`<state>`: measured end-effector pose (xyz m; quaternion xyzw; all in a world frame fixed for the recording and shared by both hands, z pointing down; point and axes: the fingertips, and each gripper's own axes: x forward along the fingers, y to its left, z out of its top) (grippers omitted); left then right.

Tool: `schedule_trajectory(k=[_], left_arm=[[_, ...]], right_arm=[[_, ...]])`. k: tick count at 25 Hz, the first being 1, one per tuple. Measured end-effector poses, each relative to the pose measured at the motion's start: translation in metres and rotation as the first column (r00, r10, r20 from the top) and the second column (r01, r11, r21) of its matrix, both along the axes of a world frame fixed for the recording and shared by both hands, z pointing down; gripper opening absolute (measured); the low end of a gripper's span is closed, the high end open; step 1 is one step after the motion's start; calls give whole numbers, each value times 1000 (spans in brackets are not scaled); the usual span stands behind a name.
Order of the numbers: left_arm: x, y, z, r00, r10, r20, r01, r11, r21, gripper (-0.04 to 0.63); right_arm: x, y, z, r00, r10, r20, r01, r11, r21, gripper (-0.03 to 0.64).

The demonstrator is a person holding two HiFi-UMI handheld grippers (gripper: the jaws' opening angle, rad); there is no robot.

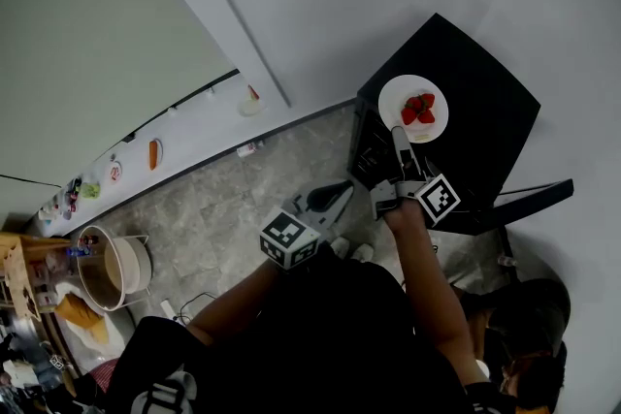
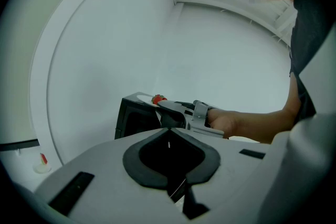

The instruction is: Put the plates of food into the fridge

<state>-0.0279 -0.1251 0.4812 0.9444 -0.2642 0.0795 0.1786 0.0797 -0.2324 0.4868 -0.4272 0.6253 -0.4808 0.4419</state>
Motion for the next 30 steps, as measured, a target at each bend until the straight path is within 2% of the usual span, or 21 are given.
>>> schedule_trajectory(k=[1,6,12,15,22,30], left_arm=[[1,0,0,1000,1,0,-1,1000,-1,25],[2,2,4,1000,2,7,-2,1000,-3,25],[1,10,1,1000,10,3,-10,1000,-7,25],[-1,14,-4,1000,11,-22,-11,1000,-6,25],[-17,35,0,999,-5,-33,5,1000,-7,25],[-26,34,6,999,-36,-31,35,999,-36,25]], right_arm=[[0,0,-1,1000,-2,6,2,1000,4,66],[1,5,1,1000,-25,16,25,1000,8,60],[-13,20,-5,995,-93,-23,93,996,14,51],[-23,30,-10,992,-126,-33,126,992,24,46],[-49,70,-12,979,-197,-45,200,978,52,44],[-63,96,-7,963,-267,-39,269,963,30,44]])
